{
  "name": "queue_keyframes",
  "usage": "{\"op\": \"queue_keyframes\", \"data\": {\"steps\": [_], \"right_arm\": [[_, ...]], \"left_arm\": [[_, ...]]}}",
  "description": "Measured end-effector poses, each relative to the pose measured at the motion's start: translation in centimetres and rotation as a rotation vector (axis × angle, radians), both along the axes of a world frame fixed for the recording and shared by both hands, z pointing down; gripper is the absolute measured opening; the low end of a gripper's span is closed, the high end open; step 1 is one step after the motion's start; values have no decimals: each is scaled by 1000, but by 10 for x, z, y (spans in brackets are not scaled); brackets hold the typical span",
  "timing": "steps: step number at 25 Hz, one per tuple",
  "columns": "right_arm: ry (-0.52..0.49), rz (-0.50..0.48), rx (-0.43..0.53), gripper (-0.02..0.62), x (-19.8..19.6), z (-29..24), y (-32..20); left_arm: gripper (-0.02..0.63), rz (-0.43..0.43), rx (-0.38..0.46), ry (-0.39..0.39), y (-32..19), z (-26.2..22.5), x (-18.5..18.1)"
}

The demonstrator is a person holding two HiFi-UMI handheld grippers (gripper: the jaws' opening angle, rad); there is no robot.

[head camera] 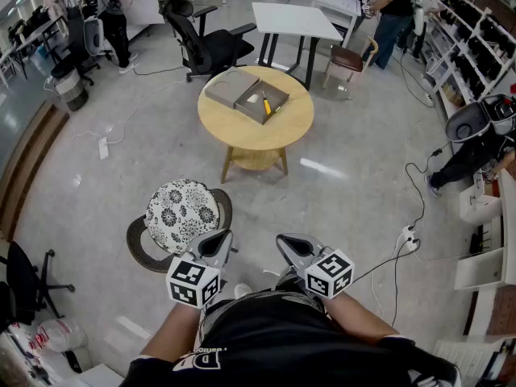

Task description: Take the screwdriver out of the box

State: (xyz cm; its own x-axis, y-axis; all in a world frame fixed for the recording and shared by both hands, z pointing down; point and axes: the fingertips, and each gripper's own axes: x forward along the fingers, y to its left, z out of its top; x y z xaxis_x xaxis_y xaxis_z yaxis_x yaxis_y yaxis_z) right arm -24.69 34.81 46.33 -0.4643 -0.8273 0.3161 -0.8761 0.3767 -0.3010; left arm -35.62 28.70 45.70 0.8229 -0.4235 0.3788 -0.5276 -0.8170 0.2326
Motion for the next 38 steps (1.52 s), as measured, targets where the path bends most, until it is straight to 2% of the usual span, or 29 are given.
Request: {"op": "queue_keyframes", "data": {"steps": [20, 27, 38], "right_arm": [[-7, -14, 8, -3, 2, 0, 9], [-21, 33, 1, -4, 32, 0, 6], [-39, 37, -31, -3, 100, 5, -22]], "left_arm": [[60, 18, -7, -4, 8, 3, 14], [60, 24, -10, -3, 4, 4, 32], [60, 10, -36, -7, -18, 2, 98]]}}
